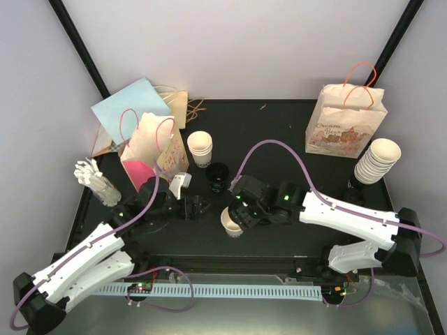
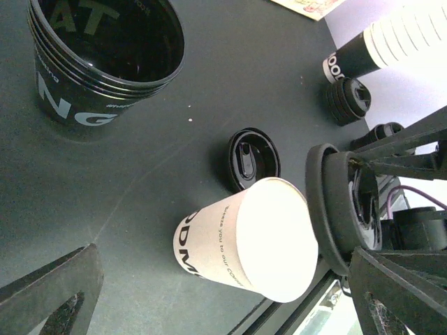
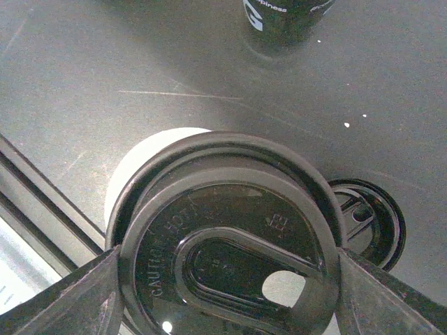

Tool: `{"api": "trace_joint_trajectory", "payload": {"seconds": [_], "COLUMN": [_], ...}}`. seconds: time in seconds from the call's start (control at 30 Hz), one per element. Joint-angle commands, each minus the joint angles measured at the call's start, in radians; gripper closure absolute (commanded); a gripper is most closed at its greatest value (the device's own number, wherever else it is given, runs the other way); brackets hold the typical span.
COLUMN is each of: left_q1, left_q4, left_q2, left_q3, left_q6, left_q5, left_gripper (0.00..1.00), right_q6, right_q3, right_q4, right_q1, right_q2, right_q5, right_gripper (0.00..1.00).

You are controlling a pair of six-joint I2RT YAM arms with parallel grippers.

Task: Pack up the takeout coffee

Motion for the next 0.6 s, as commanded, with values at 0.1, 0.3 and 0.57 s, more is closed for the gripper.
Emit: {"api": "trace_joint_trajectory", "payload": {"seconds": [0.1,0.3,0.57], "left_q1": [0.008,0.008,0.008], "left_q4": [0.018,0.052,0.051], "left_q2": [-0.003,0.004,0.025], "left_q3": [-0.004,-0.038,-0.054], "left_q6": [-0.023,-0.036,-0.027], "left_q5": [0.005,0.016,0.019], "left_gripper": [0.01,0.01,0.04], "right_q6": [0.011,0.009,0.008], "right_q3": [0.026,0.028,0.034], "right_q4": [0.007,0.015,0.004], "right_q1": [0.037,0.050,0.078], "right_q2": [0.043,0.066,0.096], "right_q5": [0.092,0.104,0.139], "right_gripper": [0.21,0.22,0.22]}}
